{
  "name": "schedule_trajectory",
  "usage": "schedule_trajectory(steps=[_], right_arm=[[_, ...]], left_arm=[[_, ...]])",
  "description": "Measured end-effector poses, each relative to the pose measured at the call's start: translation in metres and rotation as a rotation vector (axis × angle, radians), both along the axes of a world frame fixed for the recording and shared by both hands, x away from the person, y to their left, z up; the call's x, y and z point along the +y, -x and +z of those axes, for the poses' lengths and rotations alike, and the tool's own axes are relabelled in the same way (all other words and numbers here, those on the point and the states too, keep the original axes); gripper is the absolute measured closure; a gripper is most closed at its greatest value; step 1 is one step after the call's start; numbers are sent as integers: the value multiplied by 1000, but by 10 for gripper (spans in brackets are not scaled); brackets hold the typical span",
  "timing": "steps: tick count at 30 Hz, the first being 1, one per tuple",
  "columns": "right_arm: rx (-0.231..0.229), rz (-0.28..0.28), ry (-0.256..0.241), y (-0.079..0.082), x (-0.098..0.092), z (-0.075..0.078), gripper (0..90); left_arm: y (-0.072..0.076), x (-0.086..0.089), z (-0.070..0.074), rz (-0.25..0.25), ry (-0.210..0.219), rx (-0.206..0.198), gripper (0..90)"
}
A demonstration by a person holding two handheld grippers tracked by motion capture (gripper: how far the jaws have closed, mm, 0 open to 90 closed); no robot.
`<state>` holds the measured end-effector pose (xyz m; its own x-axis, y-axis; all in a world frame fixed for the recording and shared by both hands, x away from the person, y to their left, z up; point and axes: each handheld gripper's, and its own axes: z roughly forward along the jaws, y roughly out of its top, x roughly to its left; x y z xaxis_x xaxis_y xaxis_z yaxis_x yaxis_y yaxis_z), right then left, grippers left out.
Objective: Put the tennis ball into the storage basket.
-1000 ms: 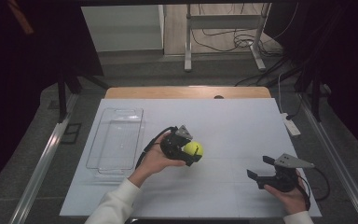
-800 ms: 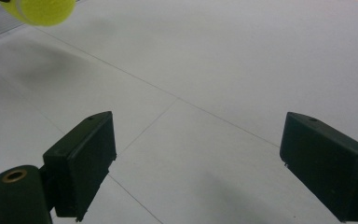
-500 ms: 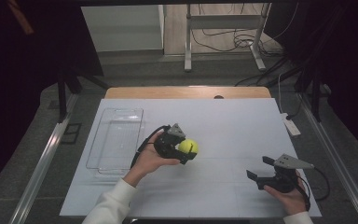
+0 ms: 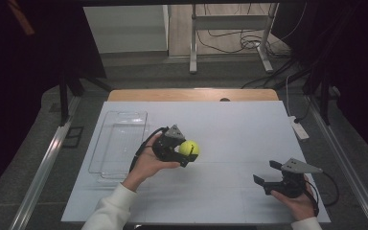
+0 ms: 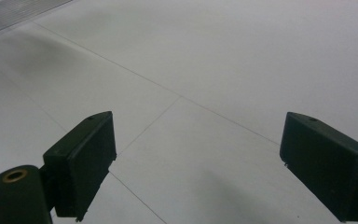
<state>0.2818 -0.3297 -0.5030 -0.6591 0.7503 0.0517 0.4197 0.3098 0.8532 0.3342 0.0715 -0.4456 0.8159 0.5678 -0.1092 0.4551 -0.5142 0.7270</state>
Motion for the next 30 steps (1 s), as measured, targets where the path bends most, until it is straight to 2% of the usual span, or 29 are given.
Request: schedule_trajectory(steps=[18,30], right_arm=[[-3,0,1,0,0,0,108],[-3,0,0,0,0,0,108]], left_arm=[[4,13,6,33,18,-24,265],[5,18,10,51,51,-44,265]])
